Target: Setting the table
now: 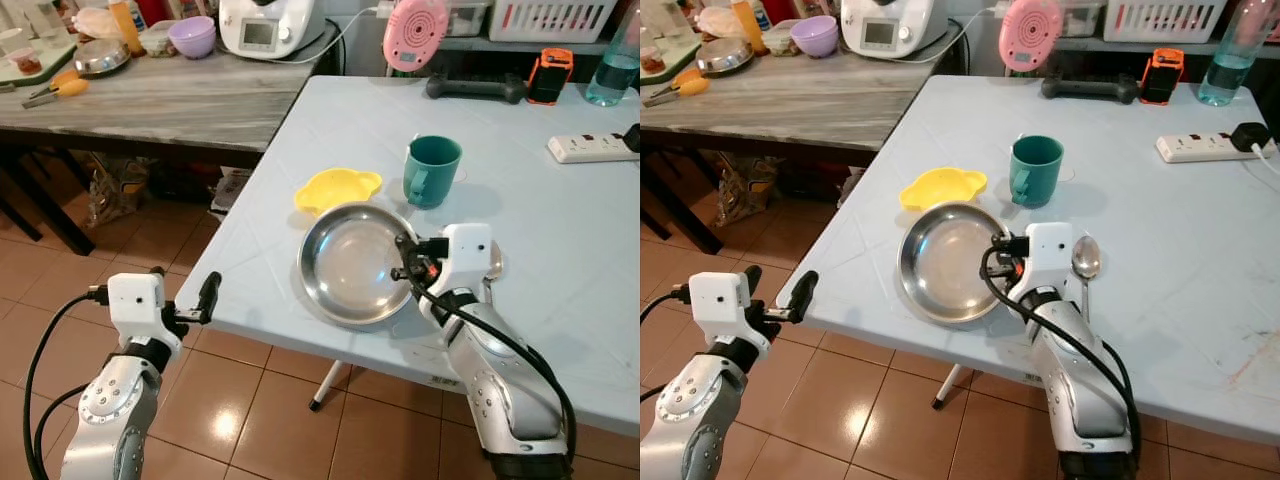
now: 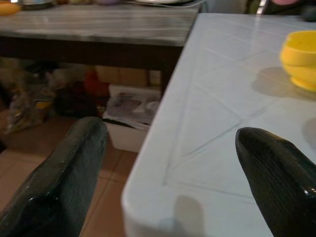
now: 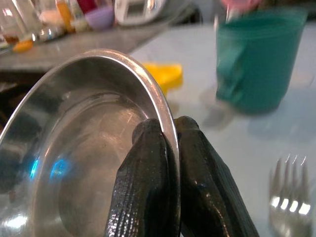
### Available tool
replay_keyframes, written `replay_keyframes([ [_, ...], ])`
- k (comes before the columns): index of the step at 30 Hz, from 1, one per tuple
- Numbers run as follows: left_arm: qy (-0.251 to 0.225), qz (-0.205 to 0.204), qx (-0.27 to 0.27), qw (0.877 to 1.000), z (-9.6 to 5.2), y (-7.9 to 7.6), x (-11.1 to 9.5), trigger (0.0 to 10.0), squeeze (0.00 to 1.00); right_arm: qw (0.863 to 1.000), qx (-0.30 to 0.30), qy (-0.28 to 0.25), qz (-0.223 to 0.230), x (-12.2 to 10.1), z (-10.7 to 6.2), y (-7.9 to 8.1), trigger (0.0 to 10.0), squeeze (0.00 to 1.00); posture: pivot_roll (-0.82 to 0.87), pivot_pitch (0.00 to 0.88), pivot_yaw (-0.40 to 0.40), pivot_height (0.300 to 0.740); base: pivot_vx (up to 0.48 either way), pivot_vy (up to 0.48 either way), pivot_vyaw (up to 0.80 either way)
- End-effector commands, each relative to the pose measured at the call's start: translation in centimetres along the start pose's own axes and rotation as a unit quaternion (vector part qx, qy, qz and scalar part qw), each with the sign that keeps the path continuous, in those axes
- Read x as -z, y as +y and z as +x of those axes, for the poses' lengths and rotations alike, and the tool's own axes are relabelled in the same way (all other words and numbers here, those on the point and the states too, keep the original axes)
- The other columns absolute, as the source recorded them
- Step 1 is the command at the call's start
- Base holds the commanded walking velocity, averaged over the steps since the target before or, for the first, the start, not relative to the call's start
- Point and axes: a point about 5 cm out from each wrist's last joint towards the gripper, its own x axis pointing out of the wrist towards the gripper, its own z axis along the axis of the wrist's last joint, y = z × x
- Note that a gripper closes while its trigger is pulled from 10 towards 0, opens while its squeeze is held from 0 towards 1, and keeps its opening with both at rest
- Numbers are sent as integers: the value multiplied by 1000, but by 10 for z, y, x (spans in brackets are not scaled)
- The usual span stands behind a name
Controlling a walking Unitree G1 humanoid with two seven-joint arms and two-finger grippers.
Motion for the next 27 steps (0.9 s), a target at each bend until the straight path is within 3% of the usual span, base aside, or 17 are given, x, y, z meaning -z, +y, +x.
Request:
replay_keyframes([
  [1, -1, 6, -20, 1000, -1, 6, 1, 10000, 0, 999, -5, -39, -14, -12, -2, 2, 0, 0, -168, 87, 93, 740, 0, 0, 0],
  [3, -2, 6, -31, 999, -1, 7, 3, 10000, 0, 998, -7, -54, -31, -17, -4, 2, 0, 0, -174, 85, 91, 740, 0, 0, 0],
  [4, 0, 4, -38, 999, -2, 7, 5, 10000, 0, 997, -4, -65, -33, -23, -4, 1, 1490, 0, -174, 85, 91, 740, 0, 0, 0],
  [6, 0, 4, -39, 999, -2, 6, 6, 10000, 0, 997, -2, -68, -32, -24, -4, 1, 1490, 0, -174, 85, 91, 740, 0, 0, 0],
  [7, 1, 4, -38, 999, -1, 5, 7, 10000, 0, 997, 3, -70, -30, -25, -4, 0, 10000, 0, -174, 85, 91, 740, 0, 0, 0],
  [14, -3, 4, -43, 999, 1, 4, 7, 10000, 0, 997, 22, -68, -27, -24, -5, -4, 10000, 0, -179, 83, 89, 740, 0, 0, -129],
  [27, -4, -9, -47, 999, 6, 7, 8, 10000, 0, 997, 21, -64, -27, -22, -6, -4, 10000, 0, -187, 88, 92, 740, 0, 0, -768],
])
